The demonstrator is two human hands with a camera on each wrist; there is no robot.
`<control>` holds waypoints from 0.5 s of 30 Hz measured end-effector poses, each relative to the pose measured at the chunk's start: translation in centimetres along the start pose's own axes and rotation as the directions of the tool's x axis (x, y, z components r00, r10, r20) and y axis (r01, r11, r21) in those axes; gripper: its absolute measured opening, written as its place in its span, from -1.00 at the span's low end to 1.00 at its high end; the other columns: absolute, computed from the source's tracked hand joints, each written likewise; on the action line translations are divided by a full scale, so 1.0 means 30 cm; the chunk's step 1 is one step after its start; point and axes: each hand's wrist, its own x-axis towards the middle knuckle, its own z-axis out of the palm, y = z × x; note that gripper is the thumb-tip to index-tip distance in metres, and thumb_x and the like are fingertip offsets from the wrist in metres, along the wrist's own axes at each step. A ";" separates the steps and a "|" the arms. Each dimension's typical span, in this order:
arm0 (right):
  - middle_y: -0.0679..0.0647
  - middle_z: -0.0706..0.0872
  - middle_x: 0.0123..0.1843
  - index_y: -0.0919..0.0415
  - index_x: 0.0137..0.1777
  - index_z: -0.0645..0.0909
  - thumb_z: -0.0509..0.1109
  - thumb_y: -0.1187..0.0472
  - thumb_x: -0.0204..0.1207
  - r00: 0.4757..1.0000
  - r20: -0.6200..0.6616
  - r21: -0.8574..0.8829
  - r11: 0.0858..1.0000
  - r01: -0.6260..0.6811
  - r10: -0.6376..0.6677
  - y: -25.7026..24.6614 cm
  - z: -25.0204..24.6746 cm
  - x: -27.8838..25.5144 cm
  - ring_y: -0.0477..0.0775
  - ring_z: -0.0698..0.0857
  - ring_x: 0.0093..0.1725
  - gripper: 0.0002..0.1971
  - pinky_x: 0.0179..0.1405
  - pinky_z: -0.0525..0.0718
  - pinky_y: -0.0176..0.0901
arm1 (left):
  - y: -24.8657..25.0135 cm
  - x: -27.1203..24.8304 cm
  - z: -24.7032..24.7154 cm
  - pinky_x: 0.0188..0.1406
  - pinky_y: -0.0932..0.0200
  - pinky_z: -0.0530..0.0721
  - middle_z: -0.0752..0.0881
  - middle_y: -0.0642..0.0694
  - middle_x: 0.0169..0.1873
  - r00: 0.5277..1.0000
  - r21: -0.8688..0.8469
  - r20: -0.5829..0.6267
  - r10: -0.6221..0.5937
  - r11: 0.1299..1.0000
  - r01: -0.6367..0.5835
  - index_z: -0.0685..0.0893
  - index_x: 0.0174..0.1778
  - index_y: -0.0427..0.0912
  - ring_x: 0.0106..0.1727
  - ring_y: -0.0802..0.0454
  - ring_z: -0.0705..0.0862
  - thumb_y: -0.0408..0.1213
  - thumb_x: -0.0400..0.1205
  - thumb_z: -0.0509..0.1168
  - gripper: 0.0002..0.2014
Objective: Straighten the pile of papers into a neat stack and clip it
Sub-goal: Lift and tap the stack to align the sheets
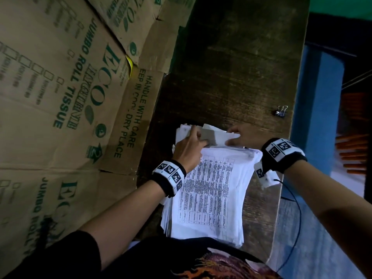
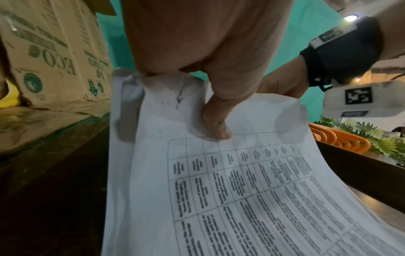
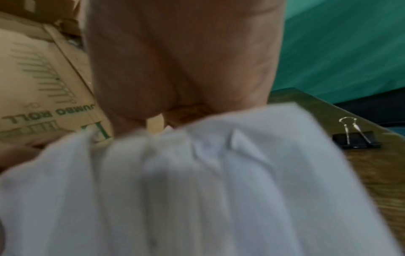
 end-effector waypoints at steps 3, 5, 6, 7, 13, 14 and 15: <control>0.14 0.75 -0.02 0.23 0.17 0.71 0.51 0.24 0.50 1.000 -0.014 -0.027 0.999 0.024 -0.024 -0.002 0.004 0.010 0.09 0.68 -0.16 -0.75 -0.26 0.61 -0.13 | -0.001 -0.022 -0.022 0.00 0.04 0.71 0.66 -0.08 0.19 0.997 0.066 0.033 0.069 0.995 -0.071 0.66 0.22 -0.07 0.13 -0.14 0.70 -0.45 0.55 0.34 -0.66; 0.02 0.72 0.01 0.25 0.20 0.73 0.52 0.28 0.49 0.995 -0.081 -0.068 0.997 0.046 -0.051 -0.002 -0.032 -0.005 0.00 0.62 -0.06 -0.72 -0.18 0.49 -0.25 | -0.006 -0.030 -0.050 0.00 0.03 0.74 0.75 -0.09 0.04 0.997 0.045 0.039 0.062 0.997 -0.064 0.66 0.20 -0.04 0.03 -0.11 0.73 -0.46 0.56 0.31 -0.66; 0.00 0.70 -0.01 0.25 0.19 0.74 0.52 0.29 0.48 0.994 -0.097 -0.089 0.995 0.051 -0.059 0.000 -0.054 -0.016 -0.04 0.59 -0.05 -0.72 -0.22 0.46 -0.38 | -0.010 -0.030 -0.068 -0.02 0.01 0.76 0.76 -0.08 -0.02 0.997 0.031 0.058 0.047 0.998 -0.049 0.66 0.20 0.00 -0.04 -0.08 0.74 -0.42 0.58 0.30 -0.68; 0.02 0.70 -0.05 0.26 0.15 0.76 0.52 0.30 0.48 0.991 -0.108 -0.109 0.992 0.063 -0.075 0.016 -0.074 -0.018 -0.06 0.58 -0.09 -0.75 -0.31 0.41 -0.56 | -0.016 -0.027 -0.088 -0.04 0.04 0.75 0.76 -0.04 -0.06 0.995 0.019 0.091 0.029 0.999 -0.031 0.64 0.22 0.05 -0.09 -0.04 0.74 -0.36 0.60 0.30 -0.69; 0.10 0.71 0.17 0.32 0.22 0.71 0.34 0.44 0.59 0.992 -0.125 -0.158 0.987 -0.014 -0.006 0.127 -0.059 -0.035 0.10 0.65 0.03 -0.76 0.09 0.64 -0.19 | -0.023 0.054 -0.191 0.01 0.11 0.59 0.72 0.01 0.20 0.965 -0.064 0.262 0.004 0.998 0.013 0.58 0.36 0.11 0.14 -0.04 0.69 -0.19 0.58 0.37 -0.59; 0.05 0.66 0.11 0.33 0.18 0.69 0.27 0.50 0.62 0.987 -0.156 -0.123 0.991 -0.046 0.026 0.143 -0.043 -0.037 0.06 0.60 0.01 -0.76 0.12 0.58 -0.19 | -0.020 0.076 -0.191 0.02 0.10 0.59 0.71 0.01 0.23 0.959 -0.056 0.282 0.000 0.998 0.017 0.57 0.37 0.11 0.16 -0.05 0.68 -0.22 0.58 0.35 -0.58; 0.02 0.60 -0.01 0.30 0.05 0.68 0.23 0.54 0.62 0.982 -0.176 -0.076 0.993 -0.087 0.072 0.155 -0.019 -0.043 0.04 0.55 -0.06 -0.76 0.15 0.53 -0.14 | -0.016 0.098 -0.189 0.04 0.08 0.60 0.70 -0.01 0.24 0.954 -0.039 0.299 -0.006 0.999 0.018 0.56 0.38 0.10 0.18 -0.07 0.67 -0.24 0.58 0.34 -0.57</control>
